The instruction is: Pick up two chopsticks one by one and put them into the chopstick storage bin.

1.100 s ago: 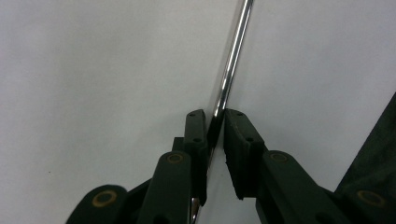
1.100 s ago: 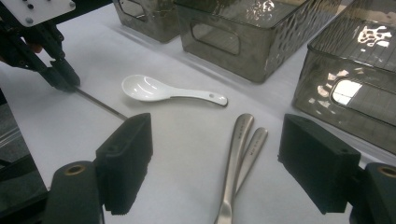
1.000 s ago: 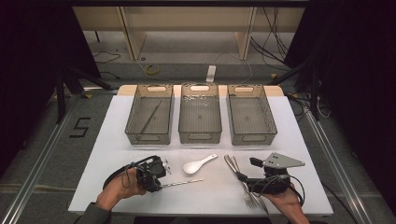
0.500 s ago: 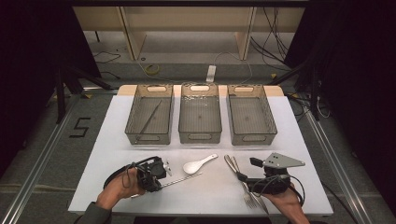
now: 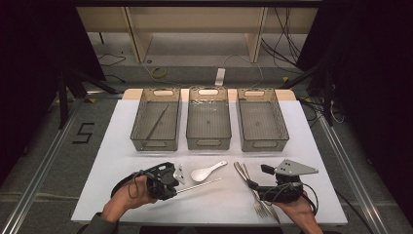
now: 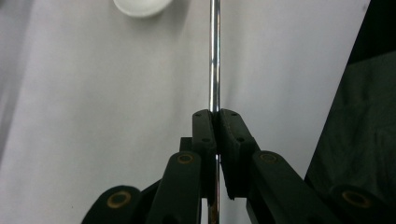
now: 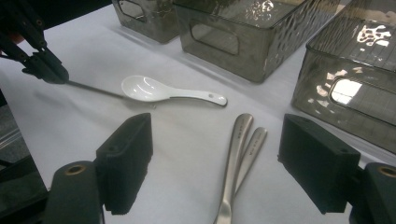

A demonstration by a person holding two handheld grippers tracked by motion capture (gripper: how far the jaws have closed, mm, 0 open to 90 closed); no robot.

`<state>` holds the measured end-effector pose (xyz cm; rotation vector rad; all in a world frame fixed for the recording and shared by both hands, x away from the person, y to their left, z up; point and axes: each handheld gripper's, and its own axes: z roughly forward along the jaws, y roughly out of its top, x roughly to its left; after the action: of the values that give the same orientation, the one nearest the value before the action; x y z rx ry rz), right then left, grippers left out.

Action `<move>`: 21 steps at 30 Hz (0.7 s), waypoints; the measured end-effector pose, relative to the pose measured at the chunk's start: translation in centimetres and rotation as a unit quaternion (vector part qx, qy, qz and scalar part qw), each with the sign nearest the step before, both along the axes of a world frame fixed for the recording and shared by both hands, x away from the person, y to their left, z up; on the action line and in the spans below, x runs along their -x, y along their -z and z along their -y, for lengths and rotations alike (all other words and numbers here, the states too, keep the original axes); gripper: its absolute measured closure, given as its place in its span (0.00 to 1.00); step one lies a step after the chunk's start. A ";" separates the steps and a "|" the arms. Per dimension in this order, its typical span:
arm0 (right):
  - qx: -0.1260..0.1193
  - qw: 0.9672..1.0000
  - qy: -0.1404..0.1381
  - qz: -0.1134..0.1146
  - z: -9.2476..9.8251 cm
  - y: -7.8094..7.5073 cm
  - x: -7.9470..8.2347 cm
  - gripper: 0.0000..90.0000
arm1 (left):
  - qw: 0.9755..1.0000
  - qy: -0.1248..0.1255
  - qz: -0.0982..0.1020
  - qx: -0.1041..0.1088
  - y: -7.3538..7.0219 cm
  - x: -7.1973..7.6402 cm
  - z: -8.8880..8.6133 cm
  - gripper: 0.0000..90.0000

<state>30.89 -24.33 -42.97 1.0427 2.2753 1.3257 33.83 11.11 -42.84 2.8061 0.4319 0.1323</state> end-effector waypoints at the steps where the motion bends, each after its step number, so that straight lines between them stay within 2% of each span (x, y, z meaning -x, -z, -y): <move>1: 0.000 1.000 0.000 0.000 0.0 0.0 0.0 0.30 | 1.000 -0.010 0.000 0.014 -0.1 0.0 0.0 0.94; 3: 0.000 1.000 -0.001 0.001 0.0 0.0 0.0 0.30 | 0.999 -0.029 -0.002 0.039 -0.5 -0.3 -0.3 0.94; 5: 0.000 1.000 0.000 0.000 0.0 0.0 0.0 0.30 | 0.996 -0.052 -0.005 0.072 -0.9 -0.8 -0.6 0.94; 7: 0.000 1.000 0.000 -0.001 0.0 0.0 0.0 0.30 | 0.994 -0.074 -0.002 0.087 -1.3 -1.2 -1.0 0.94; 10: 0.000 1.000 0.001 -0.001 0.0 0.0 0.0 0.30 | 0.987 -0.106 -0.003 0.121 -1.9 -1.7 -1.6 0.94; 11: 0.000 1.000 0.001 -0.001 0.0 0.0 0.0 0.30 | 0.986 -0.113 -0.002 0.126 -2.0 -1.9 -1.7 0.94; 14: 0.001 1.000 0.001 -0.001 0.0 0.0 0.0 0.30 | 0.983 -0.119 -0.006 0.138 -2.2 -2.2 -2.1 0.94; 17: -0.002 1.000 0.001 0.001 0.0 0.0 0.0 0.30 | 0.982 -0.127 -0.005 0.137 -2.2 -2.5 -2.3 0.94; 21: -0.002 1.000 0.002 0.001 0.1 0.0 0.0 0.30 | 0.980 -0.138 -0.005 0.146 -2.4 -2.9 -2.5 0.94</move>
<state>30.91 -24.39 -42.98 1.0454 2.2697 1.3301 36.78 13.64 -40.46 2.4493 0.7758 0.1043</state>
